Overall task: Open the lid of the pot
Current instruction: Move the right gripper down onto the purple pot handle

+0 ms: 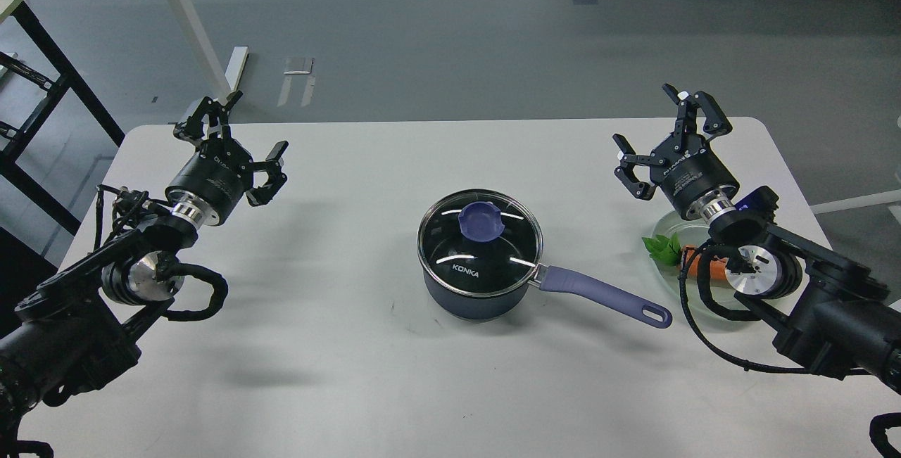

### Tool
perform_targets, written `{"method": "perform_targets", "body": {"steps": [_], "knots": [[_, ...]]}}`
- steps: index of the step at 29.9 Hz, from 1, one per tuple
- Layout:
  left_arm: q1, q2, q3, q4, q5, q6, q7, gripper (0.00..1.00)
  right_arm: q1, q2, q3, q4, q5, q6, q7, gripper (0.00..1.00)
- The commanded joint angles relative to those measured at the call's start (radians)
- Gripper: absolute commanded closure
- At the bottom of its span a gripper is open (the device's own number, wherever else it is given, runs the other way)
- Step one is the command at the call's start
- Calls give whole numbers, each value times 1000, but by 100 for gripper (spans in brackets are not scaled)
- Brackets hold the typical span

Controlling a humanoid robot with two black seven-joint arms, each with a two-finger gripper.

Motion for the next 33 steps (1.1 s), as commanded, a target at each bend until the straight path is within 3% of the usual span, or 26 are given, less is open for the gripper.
{"method": "perform_targets", "body": {"steps": [1, 8, 15, 23, 28, 33], "knots": [[5, 2, 8, -6, 6, 2, -3, 1, -1, -5, -1, 1, 0, -1, 0, 0], [0, 23, 16, -6, 17, -9, -1, 1, 1, -91, -6, 49, -80, 15, 0, 0], [-15, 62, 19, -6, 17, -59, -54, 1, 20, -354, -6, 312, -394, 38, 0, 0], [-20, 63, 21, -57, 53, -55, -54, 1, 161, -621, -4, 611, -963, 38, 0, 0], [-22, 62, 21, -86, 89, -50, -54, 1, 228, -663, -9, 779, -1428, 35, 0, 0], [-20, 62, 21, -100, 89, -49, -54, 1, 261, -671, -88, 834, -1793, 30, 0, 0]]}}
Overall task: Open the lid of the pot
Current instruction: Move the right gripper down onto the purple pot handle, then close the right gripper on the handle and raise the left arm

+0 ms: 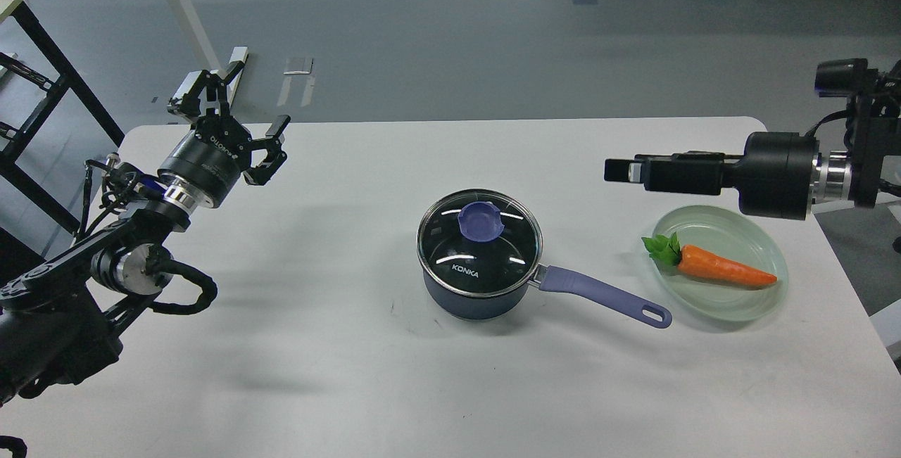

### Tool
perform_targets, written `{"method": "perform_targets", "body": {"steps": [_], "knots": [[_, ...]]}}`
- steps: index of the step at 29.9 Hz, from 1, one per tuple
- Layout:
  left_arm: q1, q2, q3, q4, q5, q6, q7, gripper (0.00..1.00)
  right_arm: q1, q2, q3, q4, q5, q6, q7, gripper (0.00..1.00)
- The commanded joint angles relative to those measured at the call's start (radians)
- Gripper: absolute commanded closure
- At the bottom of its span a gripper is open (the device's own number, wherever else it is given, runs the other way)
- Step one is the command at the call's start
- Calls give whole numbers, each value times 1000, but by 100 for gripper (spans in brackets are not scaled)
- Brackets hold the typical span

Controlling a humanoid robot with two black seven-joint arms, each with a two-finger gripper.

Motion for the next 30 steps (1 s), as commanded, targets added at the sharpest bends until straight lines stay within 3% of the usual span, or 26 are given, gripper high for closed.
{"method": "perform_targets", "body": {"steps": [1, 9, 23, 30], "knots": [[1, 0, 0, -7, 1, 1, 0, 1, 37, -3, -85, 36, -243, -11, 0, 0], [1, 3, 0, -11, 1, 1, 0, 1, 135, 20, -332, 47, -533, -135, 0, 0], [1, 3, 0, -27, 1, 1, 0, 1, 121, 123, -378, 13, -558, -140, 0, 3], [1, 4, 0, -33, 1, 1, 0, 1, 123, 169, -401, -50, -561, -148, 0, 12]]}}
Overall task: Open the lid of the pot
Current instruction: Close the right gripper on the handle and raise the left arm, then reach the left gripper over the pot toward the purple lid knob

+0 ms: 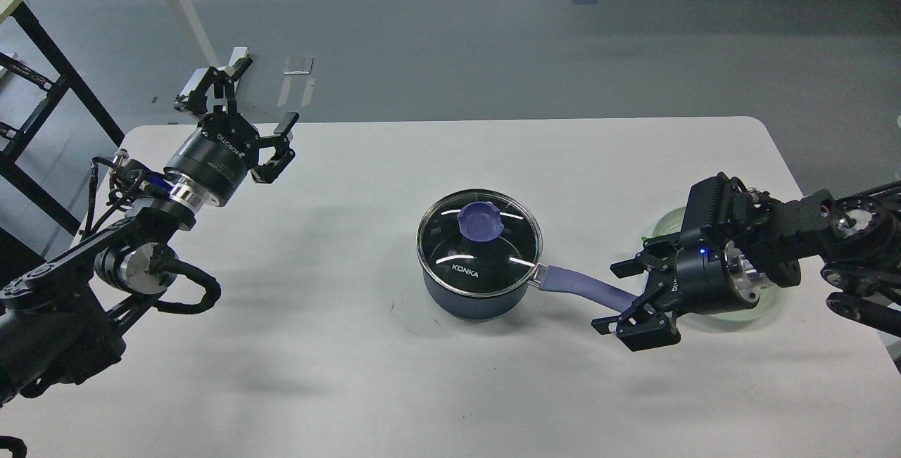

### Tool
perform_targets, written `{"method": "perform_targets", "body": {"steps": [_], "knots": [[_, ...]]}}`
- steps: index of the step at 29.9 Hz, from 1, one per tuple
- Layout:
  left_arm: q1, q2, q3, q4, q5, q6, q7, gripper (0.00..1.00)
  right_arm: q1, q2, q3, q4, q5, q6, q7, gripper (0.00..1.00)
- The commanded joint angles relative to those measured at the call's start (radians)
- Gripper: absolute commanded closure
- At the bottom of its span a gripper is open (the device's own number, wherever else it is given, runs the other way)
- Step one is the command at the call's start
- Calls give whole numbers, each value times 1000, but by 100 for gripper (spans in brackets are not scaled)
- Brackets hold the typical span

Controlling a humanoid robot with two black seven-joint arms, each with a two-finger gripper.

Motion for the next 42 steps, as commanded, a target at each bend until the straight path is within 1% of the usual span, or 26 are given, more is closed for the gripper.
{"method": "perform_targets", "body": {"steps": [1, 4, 7, 10, 13, 17, 21, 24, 27, 30, 32, 33, 37, 39, 41, 42], "knots": [[0, 0, 0, -1, 0, 0, 0, 1, 2, 8, -4, -21, -3, -5, 0, 15], [0, 0, 0, -1, 0, 0, 0, 1, 1, 8, -7, -22, -7, -5, 0, 25], [0, 0, 0, -2, 0, 0, 0, 1, -1, 7, -7, -24, -29, -5, 0, 39], [0, 0, 0, -4, 0, 0, 0, 1, -1, 6, -17, -24, -29, -5, 0, 44], [0, 0, 0, -7, 0, 0, 0, 1, -1, 5, -19, -24, -29, -7, 0, 52], [0, 0, 0, -8, 0, 0, 0, 1, -1, 3, -21, -24, -30, -10, 0, 59], [0, 2, 0, -8, 1, 0, 0, 1, -1, 3, -21, -25, -30, -10, 0, 70], [0, 16, 0, -10, 47, -2, 0, 1, 1, 2, -21, -25, -30, -10, 0, 75], [-14, 48, -1, -12, 216, -11, 0, 1, 1, -3, -21, -25, -30, -11, 0, 76], [-51, 57, 0, -45, 398, -14, 0, 1, 1, -3, -21, -25, -30, -11, 0, 77], [-51, 57, 0, -45, 399, -14, 0, 1, 1, -3, -21, -25, -30, -11, 0, 77], [-104, 63, -1, -98, 690, -5, 0, 1, 1, -3, -21, -25, -30, -11, 0, 77], [-172, 62, 0, -202, 1042, 7, 0, 1, 1, -3, -21, -25, -30, -11, 0, 77], [-196, 54, 2, -261, 1252, 50, 0, 1, 1, -3, -21, -25, -30, -11, 0, 77], [-210, 33, 20, -289, 1436, 123, 0, 1, 1, -3, -21, -25, -29, -11, 0, 77], [-215, 23, 34, -294, 1477, 144, 0, 1, 1, -3, -21, -25, -29, -11, 0, 77]]}}
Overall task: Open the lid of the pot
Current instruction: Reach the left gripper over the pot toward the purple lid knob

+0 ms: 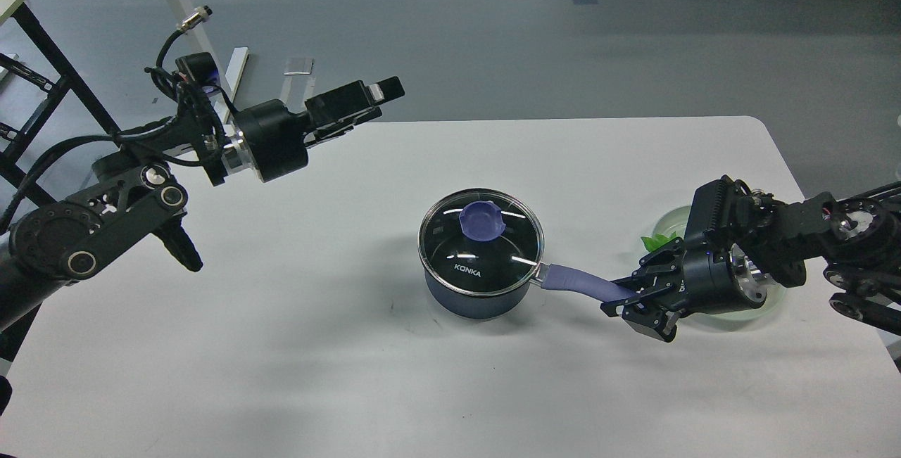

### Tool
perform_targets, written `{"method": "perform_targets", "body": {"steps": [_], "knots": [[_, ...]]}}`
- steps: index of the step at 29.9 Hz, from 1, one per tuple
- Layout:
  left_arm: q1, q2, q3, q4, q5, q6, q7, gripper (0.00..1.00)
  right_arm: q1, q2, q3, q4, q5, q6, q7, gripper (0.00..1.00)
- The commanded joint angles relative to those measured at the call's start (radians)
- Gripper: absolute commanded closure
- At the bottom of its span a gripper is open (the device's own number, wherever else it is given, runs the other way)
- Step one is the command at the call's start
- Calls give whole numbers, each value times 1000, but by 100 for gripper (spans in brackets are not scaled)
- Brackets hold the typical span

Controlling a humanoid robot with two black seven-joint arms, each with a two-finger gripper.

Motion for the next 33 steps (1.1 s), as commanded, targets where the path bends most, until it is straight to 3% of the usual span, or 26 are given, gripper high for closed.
{"method": "perform_targets", "body": {"steps": [1, 5, 8, 14, 26, 33], "knots": [[-52, -54, 93, -40, 312, 137, 0, 1, 0, -1, 0, 0, 2, 0, 0, 76], [-152, -68, 326, -38, 445, 283, 0, 1, 0, -3, 0, 0, 2, 0, 0, 76], [-204, -110, 439, -26, 477, 343, 0, 1, 0, -3, -1, 0, 2, 0, 0, 76], [-217, -192, 453, 51, 617, 372, 0, 1, 0, -3, -1, 0, 2, 0, 0, 76], [-204, -259, 465, 187, 620, 412, 0, 1, 0, -11, -1, -1, 2, 0, 0, 76], [-186, -267, 470, 196, 620, 418, 0, 1, 0, -11, -1, -1, 3, 0, 0, 75]]}}
